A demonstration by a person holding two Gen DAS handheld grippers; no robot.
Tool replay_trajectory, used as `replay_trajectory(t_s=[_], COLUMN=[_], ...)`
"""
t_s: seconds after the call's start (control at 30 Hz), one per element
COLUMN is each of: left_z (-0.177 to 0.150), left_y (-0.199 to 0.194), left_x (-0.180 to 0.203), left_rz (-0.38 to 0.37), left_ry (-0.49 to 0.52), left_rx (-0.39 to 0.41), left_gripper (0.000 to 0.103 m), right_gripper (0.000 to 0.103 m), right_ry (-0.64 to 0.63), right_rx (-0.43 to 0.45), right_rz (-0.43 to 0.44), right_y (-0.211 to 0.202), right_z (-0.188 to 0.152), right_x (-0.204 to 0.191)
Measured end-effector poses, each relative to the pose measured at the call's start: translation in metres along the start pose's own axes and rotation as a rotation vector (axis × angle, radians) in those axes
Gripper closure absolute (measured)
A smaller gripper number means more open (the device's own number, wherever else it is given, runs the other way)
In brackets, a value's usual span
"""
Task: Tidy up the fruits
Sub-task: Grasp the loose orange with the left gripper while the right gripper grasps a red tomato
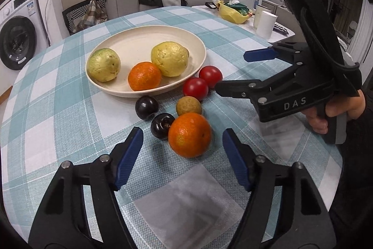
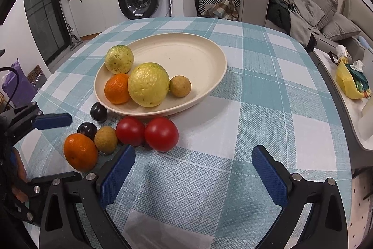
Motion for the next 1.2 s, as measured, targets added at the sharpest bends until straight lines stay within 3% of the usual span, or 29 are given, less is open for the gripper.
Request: replay_trajectory(t_s=[0.07, 0.13, 0.33, 0.63, 0.8, 1.0, 1.07, 1.1, 1.2], left_z=[-0.0016, -0.0017, 0.0003, 0.0018, -0.0021, -0.0010, -0.0003, -0.0001, 0.0011], left_y=[0.0004, 0.0012, 0.0029, 0.0032, 0.0033, 0.0046, 0.0041, 0.0039, 0.0023], left_x=[0.0029, 0.0044, 0.0060, 0.0088, 0.0079, 0.0043, 0.0039, 0.0034, 0.0020], left_rz=[-0.013, -0.023, -0.026, -0.023, -0.057, -0.087, -0.090, -0.094, -0.104], left_ry=[0.009, 0.012, 0.016, 0.029, 0.017, -0.022, -0.028, -0.033, -0.045], left_rx=[-0.007, -0.010, -0.003, -0.016, -0.051, -0.031, -0.024, -0.020, -0.006], left_gripper=[0.045, 0.048, 0.048, 0.061, 0.061, 0.061, 0.071, 0.071, 0.071], right_gripper=[0.006, 0.022, 0.036, 0.037, 0.036, 0.037, 0.037, 0.037, 0.045], right_ry=[0.006, 0.015, 0.017, 0.012, 0.015, 0.018, 0.018, 0.018, 0.014], right_rx=[0.001, -0.002, -0.017, -0.022, -0.022, -0.023, -0.021, -0.021, -0.018], right_rz=[0.015, 0.042, 0.076, 0.075, 0.076, 0.080, 0.080, 0.081, 0.077], right_y=[-0.0002, -0.0001, 0.0025, 0.0030, 0.0020, 0.0018, 0.0017, 0.0017, 0.0021], right_z=[0.0001, 0.0005, 0.0000, -0.0002, 0.0007, 0.0014, 0.0016, 0.0016, 0.0024], right_x=[-0.0004, -0.0008, -0.0034, -0.0052, -0.0053, -0.0050, -0.0046, -0.0044, -0.0050])
Point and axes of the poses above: each gripper's, at about its wrist camera, not at the fingertips, and y roughly the way its jaws point, x to its right, z to its top, the point moved 4 cm from there along y, roughly the way its jaws point, and after that the axes turned 15 degrees about -z, right-handed, at the moved point
